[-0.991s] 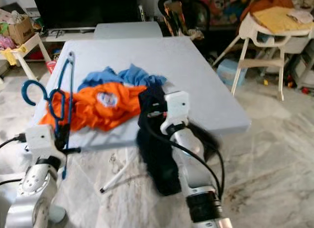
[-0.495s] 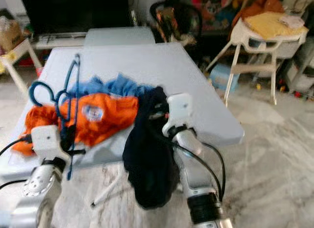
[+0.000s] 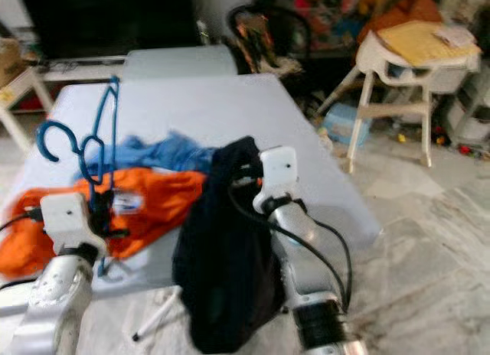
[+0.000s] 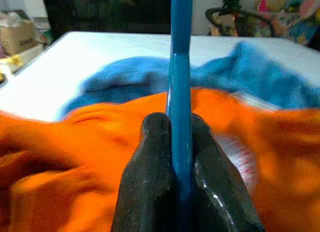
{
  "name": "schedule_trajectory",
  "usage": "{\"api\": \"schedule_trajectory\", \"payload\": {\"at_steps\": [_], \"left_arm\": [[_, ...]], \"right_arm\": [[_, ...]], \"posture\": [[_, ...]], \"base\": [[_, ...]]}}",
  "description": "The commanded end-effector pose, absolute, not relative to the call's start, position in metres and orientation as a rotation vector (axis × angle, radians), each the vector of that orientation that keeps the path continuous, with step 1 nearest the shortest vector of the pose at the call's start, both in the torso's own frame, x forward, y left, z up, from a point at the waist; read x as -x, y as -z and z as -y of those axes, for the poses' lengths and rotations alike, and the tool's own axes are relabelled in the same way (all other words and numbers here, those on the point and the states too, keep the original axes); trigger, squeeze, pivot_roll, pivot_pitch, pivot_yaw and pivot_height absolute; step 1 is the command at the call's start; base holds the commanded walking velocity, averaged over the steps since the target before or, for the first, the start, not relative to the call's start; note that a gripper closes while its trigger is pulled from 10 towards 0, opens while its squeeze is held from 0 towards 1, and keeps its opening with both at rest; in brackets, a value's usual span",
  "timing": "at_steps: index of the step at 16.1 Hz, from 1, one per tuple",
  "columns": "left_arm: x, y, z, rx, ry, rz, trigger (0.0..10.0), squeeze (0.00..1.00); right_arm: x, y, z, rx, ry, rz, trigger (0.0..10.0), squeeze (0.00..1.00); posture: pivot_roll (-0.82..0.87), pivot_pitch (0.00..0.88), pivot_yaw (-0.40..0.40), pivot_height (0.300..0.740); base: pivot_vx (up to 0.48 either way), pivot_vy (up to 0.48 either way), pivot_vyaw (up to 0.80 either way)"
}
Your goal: Hang hanger
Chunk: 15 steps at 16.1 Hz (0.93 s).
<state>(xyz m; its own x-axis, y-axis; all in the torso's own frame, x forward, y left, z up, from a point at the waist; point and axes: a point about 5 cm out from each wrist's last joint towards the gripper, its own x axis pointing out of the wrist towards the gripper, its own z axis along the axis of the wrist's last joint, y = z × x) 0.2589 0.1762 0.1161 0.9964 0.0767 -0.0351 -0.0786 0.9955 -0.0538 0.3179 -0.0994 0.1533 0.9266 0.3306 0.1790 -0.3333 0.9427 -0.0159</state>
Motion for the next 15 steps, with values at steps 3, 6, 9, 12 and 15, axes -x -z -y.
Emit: {"api": "schedule_trajectory", "payload": {"at_steps": [3,6,9,12,15], "left_arm": [[-0.253,-0.104,-0.179,0.020,-0.090,-0.093,10.0,0.00],[-0.243,-0.096,-0.182,-0.025,-0.116,-0.134,10.0,0.00],[-0.225,-0.089,-0.192,-0.063,-0.201,-0.163,10.0,0.00],[-0.216,-0.090,-0.193,-0.054,-0.222,-0.160,10.0,0.00],[-0.211,-0.091,-0.194,-0.055,-0.245,-0.163,10.0,0.00]], "right_arm": [[-0.320,-0.164,0.092,-0.013,-0.382,0.218,10.0,0.00],[-0.327,-0.172,0.091,-0.015,-0.440,0.220,10.0,0.00],[-0.345,-0.181,0.075,-0.035,-0.554,0.190,10.0,0.00],[-0.369,-0.197,0.054,-0.039,-0.621,0.152,10.0,0.00],[-0.392,-0.245,0.027,-0.071,-0.641,0.182,10.0,0.00]], "posture": [[0.03,0.000,-0.003,0.740],[0.03,0.000,-0.014,0.740],[0.07,0.000,-0.052,0.740],[0.10,0.000,-0.083,0.740],[0.13,0.000,-0.096,0.740]], "base": [[0.000,0.000,0.00],[0.000,0.000,0.00],[0.000,0.000,0.00],[0.000,0.000,0.00],[0.000,0.000,0.00]]}}
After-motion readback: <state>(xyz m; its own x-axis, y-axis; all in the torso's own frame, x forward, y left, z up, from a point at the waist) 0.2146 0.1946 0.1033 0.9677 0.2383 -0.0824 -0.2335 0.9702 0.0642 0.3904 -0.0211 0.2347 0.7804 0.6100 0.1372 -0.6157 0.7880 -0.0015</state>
